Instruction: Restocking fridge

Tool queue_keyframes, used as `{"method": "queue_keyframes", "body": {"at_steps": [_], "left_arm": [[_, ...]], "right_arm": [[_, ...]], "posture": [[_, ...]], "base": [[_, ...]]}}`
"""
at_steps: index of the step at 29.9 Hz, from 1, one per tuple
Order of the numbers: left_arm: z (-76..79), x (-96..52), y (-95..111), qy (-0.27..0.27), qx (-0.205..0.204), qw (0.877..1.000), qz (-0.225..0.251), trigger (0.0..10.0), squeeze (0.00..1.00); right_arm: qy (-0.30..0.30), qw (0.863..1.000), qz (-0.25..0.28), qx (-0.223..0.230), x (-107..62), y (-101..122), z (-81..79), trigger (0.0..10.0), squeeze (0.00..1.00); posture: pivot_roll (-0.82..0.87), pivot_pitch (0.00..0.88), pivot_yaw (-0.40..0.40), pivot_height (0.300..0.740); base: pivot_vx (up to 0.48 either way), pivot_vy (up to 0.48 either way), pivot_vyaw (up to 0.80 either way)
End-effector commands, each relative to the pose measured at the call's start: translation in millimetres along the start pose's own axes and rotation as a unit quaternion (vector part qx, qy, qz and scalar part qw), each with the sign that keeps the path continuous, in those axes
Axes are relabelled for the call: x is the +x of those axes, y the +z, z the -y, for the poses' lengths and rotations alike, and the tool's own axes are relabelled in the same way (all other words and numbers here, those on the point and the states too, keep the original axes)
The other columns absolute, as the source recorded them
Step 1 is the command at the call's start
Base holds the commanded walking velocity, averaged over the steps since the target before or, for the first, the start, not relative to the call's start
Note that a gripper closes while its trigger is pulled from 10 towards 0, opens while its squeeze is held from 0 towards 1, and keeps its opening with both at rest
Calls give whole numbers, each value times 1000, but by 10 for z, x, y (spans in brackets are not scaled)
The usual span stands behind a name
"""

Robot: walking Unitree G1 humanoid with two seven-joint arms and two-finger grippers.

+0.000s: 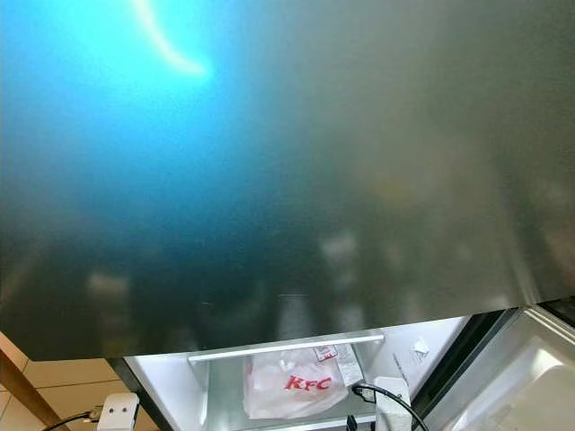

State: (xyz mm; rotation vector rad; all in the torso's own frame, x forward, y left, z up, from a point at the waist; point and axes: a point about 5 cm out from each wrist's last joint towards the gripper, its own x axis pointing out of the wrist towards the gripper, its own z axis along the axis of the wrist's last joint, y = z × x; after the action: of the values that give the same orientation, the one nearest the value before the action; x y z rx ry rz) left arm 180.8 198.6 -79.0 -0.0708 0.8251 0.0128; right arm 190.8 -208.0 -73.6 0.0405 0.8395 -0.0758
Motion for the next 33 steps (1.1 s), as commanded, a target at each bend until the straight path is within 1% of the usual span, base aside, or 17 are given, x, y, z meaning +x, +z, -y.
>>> {"method": "queue_keyframes", "body": {"at_steps": [1, 9, 15, 21, 25, 33], "left_arm": [[-40, -8, -7, 2, 3, 1000, -4, 10000, 0], [-56, -9, -1, 1, 3, 1000, -6, 10000, 0], [-61, -25, -41, -3, 9, 1000, -9, 10000, 0], [-67, -23, -23, -6, 13, 1000, -5, 10000, 0], [-22, -12, 14, -12, 14, 1000, 9, 10000, 0], [21, -9, 42, -19, 17, 999, 25, 10000, 0]], "right_arm": [[-1, 1000, -3, 3, -4, -18, 0, 10000, 0], [-2, 1000, -4, 4, -3, -20, -2, 10000, 0], [-2, 1000, -7, 4, -10, -45, -3, 10000, 0], [-2, 1000, -7, 4, -12, -48, 0, 10000, 0], [-2, 1000, -8, 2, -18, -61, 13, 10000, 0], [0, 1000, -10, -1, -24, -79, 13, 10000, 0]], "posture": [[-33, 64, 36, 738], [-36, 64, 37, 738], [-40, 66, 38, 738], [-45, 69, 39, 738], [-45, 72, 34, 738], [-45, 87, 24, 738]], "base": [[-296, 0, 0], [-335, 0, 0], [-361, 0, 0], [-347, 0, 0], [-347, 0, 0], [-346, 0, 0]]}}
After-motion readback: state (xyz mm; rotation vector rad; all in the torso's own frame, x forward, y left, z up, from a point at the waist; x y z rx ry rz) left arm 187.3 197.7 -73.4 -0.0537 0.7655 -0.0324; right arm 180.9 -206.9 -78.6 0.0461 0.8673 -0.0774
